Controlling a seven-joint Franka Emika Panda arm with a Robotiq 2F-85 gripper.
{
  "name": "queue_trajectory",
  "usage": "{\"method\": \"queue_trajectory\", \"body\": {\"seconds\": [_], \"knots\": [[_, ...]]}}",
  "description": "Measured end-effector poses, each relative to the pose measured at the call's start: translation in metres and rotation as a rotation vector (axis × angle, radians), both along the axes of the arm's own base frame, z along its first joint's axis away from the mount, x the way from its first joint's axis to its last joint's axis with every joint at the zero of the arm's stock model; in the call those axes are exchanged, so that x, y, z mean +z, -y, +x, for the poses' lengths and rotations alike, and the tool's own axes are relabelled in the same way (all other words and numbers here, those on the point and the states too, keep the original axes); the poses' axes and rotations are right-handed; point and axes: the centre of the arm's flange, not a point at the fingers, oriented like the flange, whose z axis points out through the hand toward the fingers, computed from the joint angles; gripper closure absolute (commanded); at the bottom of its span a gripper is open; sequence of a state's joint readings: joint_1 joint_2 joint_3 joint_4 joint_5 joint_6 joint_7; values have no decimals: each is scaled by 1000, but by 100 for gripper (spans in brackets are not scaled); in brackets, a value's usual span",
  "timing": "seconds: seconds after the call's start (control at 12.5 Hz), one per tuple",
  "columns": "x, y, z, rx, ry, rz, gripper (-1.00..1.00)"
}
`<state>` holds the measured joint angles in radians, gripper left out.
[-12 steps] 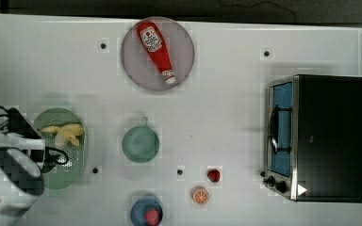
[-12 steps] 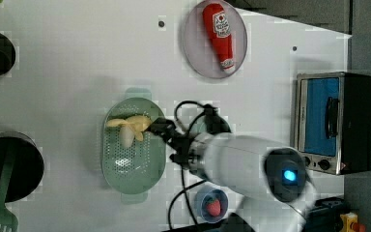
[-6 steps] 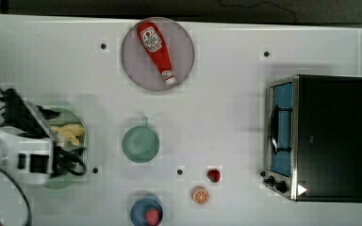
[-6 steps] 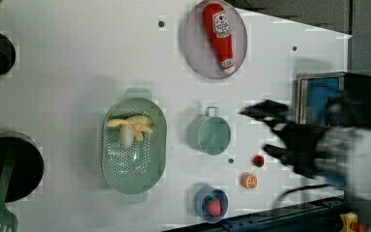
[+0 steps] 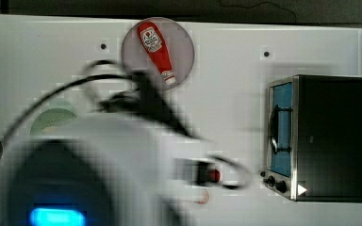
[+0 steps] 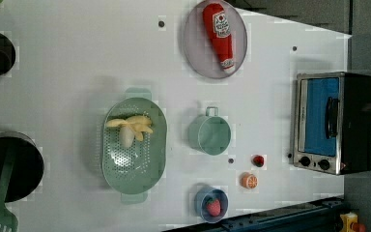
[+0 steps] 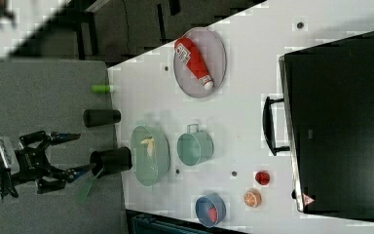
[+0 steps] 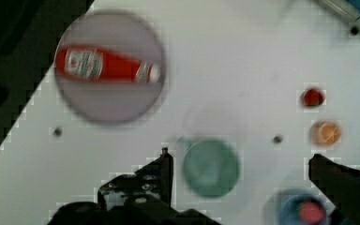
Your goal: Pick Banana and place it in strainer.
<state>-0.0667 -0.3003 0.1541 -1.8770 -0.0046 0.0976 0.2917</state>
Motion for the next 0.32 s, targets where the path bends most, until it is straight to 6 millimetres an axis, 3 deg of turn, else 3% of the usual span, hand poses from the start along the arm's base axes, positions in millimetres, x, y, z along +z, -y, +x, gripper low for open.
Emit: {"method": "queue_trajectory", "body": {"seconds": [0.16, 0.32], "knots": [[0, 85, -9, -67, -48, 15, -100], [-10, 133, -16, -122, -87, 20, -100]]}}
